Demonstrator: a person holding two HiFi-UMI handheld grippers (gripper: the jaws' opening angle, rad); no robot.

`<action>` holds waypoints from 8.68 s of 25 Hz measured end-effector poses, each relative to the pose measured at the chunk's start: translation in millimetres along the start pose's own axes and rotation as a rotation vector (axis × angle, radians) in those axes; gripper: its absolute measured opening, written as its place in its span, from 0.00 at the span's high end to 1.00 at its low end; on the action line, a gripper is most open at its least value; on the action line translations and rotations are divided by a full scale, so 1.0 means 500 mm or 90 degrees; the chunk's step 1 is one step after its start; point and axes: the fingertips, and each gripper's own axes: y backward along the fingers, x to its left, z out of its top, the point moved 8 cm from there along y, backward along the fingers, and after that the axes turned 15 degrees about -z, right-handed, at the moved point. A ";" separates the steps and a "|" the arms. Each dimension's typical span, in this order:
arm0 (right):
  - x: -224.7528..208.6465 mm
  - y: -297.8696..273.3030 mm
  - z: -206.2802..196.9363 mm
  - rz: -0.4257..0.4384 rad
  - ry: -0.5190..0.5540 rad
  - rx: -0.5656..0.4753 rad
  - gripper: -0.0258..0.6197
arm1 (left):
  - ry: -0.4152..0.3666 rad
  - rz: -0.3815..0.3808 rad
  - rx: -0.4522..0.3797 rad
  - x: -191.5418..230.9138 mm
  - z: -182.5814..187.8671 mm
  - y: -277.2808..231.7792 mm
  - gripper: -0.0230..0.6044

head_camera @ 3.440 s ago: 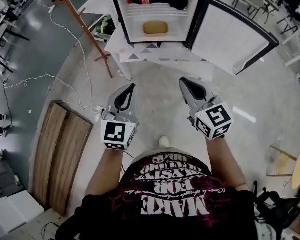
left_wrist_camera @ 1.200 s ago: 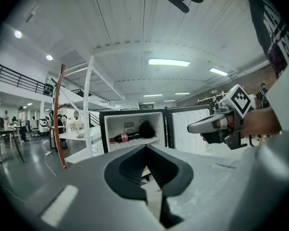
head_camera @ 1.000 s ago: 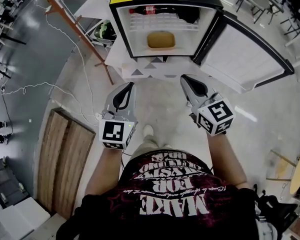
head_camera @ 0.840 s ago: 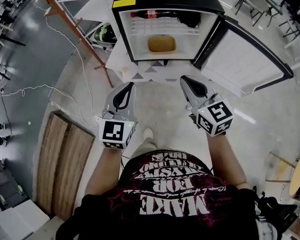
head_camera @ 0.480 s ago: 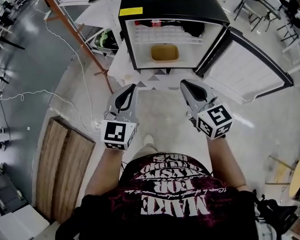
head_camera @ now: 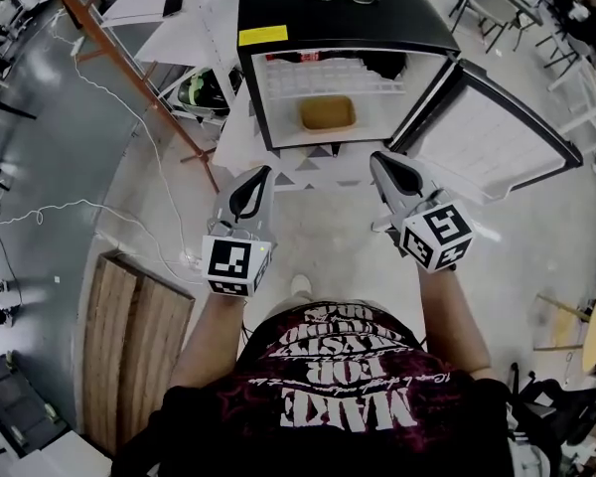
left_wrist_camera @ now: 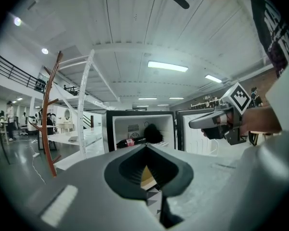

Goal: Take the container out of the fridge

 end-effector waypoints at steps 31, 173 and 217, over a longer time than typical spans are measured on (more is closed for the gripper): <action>0.047 -0.054 0.020 0.000 0.000 0.002 0.94 | 0.018 -0.026 -0.011 0.074 -0.019 0.006 0.96; -0.241 -0.551 -0.504 -0.140 -0.127 0.490 0.80 | 0.057 0.042 0.107 0.062 -0.065 -0.142 0.96; -0.218 -0.306 -0.280 -0.050 -0.381 0.277 0.89 | 0.051 -0.006 0.090 0.013 -0.059 -0.155 0.96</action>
